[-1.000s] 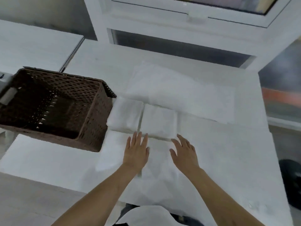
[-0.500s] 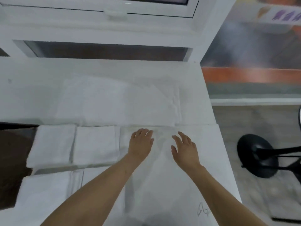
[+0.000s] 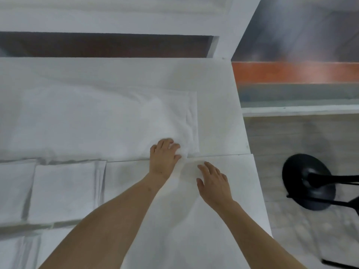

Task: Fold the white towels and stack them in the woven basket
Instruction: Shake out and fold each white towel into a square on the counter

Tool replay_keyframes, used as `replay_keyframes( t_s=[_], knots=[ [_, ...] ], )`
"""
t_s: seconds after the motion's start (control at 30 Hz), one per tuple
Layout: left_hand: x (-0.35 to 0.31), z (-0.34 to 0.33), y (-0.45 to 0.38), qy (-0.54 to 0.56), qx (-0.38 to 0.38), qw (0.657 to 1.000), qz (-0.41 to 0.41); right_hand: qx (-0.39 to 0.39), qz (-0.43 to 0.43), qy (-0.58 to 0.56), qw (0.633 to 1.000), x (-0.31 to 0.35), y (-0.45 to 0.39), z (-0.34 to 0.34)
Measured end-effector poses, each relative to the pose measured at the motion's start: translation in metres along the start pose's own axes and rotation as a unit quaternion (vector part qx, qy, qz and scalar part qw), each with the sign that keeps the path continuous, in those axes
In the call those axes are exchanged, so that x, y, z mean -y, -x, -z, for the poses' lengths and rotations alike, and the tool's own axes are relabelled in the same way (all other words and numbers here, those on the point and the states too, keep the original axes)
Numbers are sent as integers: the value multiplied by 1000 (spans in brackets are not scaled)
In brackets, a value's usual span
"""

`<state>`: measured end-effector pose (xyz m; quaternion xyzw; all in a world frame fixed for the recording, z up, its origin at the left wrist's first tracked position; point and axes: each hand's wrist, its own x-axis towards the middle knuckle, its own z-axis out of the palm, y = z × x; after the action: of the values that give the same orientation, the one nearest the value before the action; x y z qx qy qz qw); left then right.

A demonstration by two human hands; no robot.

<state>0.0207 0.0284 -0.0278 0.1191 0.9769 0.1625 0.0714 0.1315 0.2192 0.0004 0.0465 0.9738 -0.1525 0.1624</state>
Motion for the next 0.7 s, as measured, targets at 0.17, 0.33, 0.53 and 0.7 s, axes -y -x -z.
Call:
replay_keyframes(
  t_s=[0.17,0.33,0.53,0.7],
  knots=[
    [3,-5,-5,15,-59,998,-4,-10,-8,-15,1000,-3,-11,-1],
    [4,-1,-5,56,-86,995,-3,-7,-4,-27,1000,-2,-12,0],
    [0,33,-6,193,-130,972,5,-1,-14,-67,998,5,-25,25],
    [-8,109,-7,218,-179,959,-40,-81,27,-115,990,45,-40,71]
  ],
)
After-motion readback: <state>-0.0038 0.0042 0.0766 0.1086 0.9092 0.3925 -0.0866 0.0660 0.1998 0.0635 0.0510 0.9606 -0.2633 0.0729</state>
